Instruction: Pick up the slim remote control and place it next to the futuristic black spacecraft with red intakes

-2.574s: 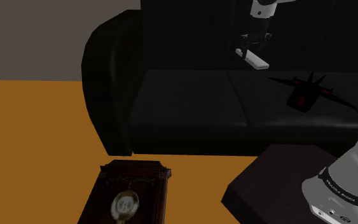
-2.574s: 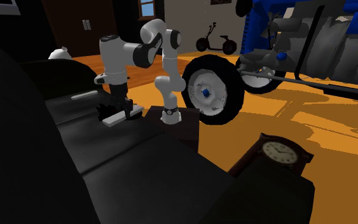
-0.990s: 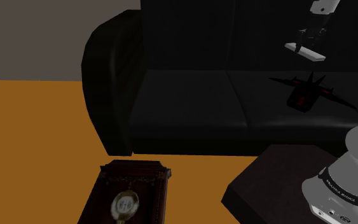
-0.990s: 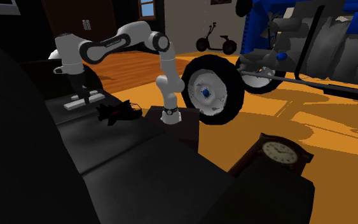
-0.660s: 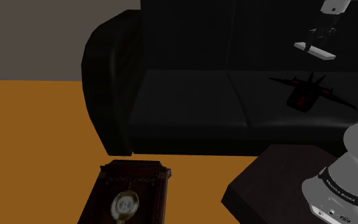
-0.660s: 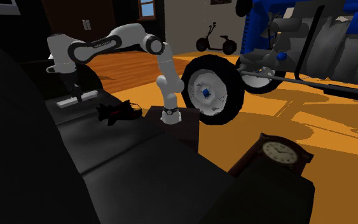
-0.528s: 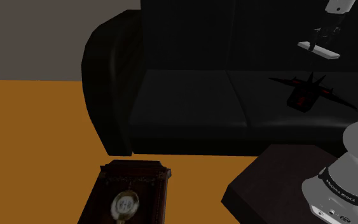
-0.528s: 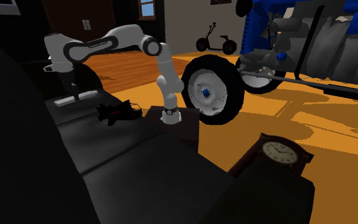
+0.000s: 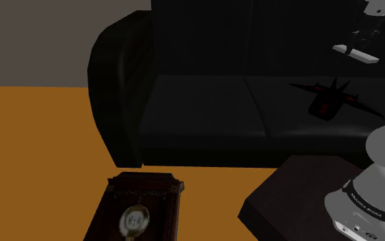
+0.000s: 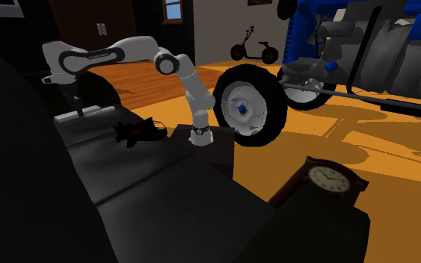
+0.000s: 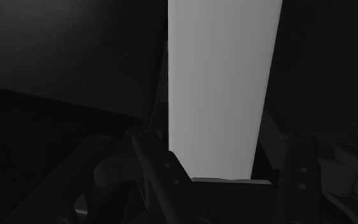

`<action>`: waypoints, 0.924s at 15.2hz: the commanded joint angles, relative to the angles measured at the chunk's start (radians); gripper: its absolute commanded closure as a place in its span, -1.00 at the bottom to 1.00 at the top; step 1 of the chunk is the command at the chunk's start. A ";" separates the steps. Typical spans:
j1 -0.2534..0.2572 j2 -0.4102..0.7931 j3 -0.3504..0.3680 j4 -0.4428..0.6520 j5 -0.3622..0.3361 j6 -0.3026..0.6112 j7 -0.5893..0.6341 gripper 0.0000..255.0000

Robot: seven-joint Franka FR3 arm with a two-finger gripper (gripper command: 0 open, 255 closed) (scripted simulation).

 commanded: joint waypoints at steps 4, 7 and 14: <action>0.001 0.005 0.001 -0.055 0.003 0.060 -0.008 1.00; 0.004 0.007 0.003 -0.093 0.005 0.099 -0.009 1.00; 0.008 0.020 0.007 -0.169 0.011 0.187 -0.014 1.00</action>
